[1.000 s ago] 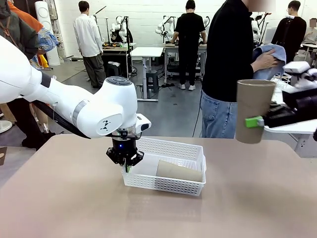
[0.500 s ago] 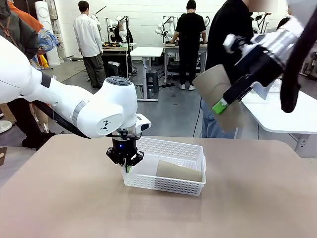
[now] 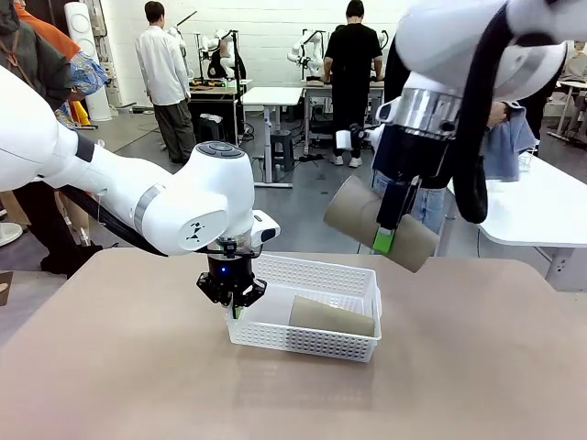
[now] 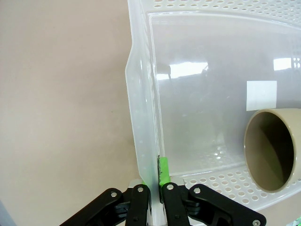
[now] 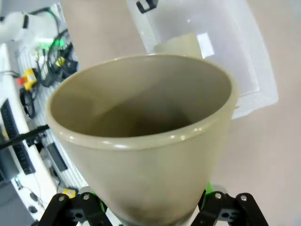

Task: Clean and organize the cups into the basket.
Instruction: Pick up the Reusable plastic cup from the right side of the table and stack it inside the Organizing basket in the center of the table.

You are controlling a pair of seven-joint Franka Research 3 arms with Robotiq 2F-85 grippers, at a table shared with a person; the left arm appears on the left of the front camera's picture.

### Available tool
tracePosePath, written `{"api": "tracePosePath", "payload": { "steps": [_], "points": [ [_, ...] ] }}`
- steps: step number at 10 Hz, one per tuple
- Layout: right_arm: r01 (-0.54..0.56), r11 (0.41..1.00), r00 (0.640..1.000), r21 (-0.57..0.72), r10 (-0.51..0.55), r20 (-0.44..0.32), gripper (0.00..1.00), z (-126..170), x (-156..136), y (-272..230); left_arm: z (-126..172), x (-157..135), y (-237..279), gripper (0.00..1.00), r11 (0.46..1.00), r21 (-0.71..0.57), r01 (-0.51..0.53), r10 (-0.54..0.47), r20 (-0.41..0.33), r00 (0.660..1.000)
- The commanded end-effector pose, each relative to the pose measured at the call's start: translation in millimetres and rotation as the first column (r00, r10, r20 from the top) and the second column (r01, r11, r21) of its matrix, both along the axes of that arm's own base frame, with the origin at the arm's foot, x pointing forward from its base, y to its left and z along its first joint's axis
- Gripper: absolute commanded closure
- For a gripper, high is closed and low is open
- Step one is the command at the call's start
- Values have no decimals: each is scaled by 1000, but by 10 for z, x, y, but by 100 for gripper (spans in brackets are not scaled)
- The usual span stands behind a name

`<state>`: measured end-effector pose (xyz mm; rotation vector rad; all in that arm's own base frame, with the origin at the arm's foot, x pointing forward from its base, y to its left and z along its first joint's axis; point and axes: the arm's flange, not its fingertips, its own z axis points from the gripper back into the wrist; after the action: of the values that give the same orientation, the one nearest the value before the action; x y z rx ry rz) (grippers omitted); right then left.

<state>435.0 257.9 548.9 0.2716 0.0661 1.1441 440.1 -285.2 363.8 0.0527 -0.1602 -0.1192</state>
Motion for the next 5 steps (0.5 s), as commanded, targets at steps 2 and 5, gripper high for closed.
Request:
{"api": "tracePosePath", "payload": {
  "steps": [2, 5],
  "points": [
    [-46, 995, 998, -84, 48, 33, 17, -121, 263, 110, 8, 1, -10, 100, 1000, 12, 4, -4, 12, 1000],
    [-89, 994, 989, -56, 95, 111, 17, -347, 482, 171, 8, 1, -10, 100, 1000, 12, 4, -4, 12, 1000]
  ]
}}
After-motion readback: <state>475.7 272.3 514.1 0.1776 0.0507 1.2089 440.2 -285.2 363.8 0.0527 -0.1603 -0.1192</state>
